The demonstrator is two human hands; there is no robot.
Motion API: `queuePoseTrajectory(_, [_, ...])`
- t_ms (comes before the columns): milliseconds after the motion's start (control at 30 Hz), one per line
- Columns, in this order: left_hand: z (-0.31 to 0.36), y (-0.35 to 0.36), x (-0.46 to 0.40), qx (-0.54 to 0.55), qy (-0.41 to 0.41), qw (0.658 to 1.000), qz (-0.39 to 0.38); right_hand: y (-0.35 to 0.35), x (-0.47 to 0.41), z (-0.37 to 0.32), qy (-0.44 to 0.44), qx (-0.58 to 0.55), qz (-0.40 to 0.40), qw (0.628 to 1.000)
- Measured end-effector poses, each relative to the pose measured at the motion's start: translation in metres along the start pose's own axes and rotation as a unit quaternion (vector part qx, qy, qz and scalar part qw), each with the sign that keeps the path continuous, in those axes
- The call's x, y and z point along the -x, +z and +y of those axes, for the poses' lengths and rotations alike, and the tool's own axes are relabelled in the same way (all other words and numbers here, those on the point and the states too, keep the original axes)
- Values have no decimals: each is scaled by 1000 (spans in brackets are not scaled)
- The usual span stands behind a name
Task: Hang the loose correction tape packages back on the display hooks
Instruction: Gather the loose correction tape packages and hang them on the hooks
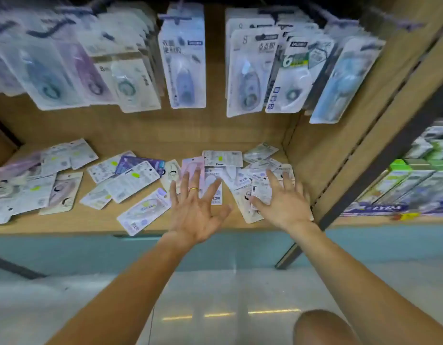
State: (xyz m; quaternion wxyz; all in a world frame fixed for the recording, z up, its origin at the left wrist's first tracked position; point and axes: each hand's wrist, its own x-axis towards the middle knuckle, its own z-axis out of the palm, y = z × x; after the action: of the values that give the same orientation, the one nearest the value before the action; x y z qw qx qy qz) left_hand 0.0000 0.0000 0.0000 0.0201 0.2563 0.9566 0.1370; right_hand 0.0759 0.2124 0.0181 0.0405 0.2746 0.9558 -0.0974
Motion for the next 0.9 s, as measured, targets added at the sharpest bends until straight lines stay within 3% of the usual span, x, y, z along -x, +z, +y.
queuePoseTrajectory(67, [20,30,-13,13,79,996,44,23,1,9,26,14,46,998])
queuePoseTrajectory(167, [48,70,-23,63,175,981,51,54,2,22,26,-2,77,997])
queuePoseTrajectory(300, [51,93,-23,81,229,968,65,60,0,30,5,-21,84,996])
queuePoseTrajectory(500, [33,80,-26,62,201,977,19,50,-1,26,-31,-154,92,983])
queuePoseTrajectory(600, [30,81,-27,77,200,973,81,49,5,30,-3,-136,132,982])
queuePoseTrajectory(667, [33,83,-27,83,190,967,149,50,9,34,5,-116,112,987])
queuePoseTrajectory(767, [45,80,-29,79,169,965,186,47,9,40,-16,-120,104,987])
queuePoseTrajectory(900, [66,63,-25,208,56,956,199,34,5,44,38,-274,217,936])
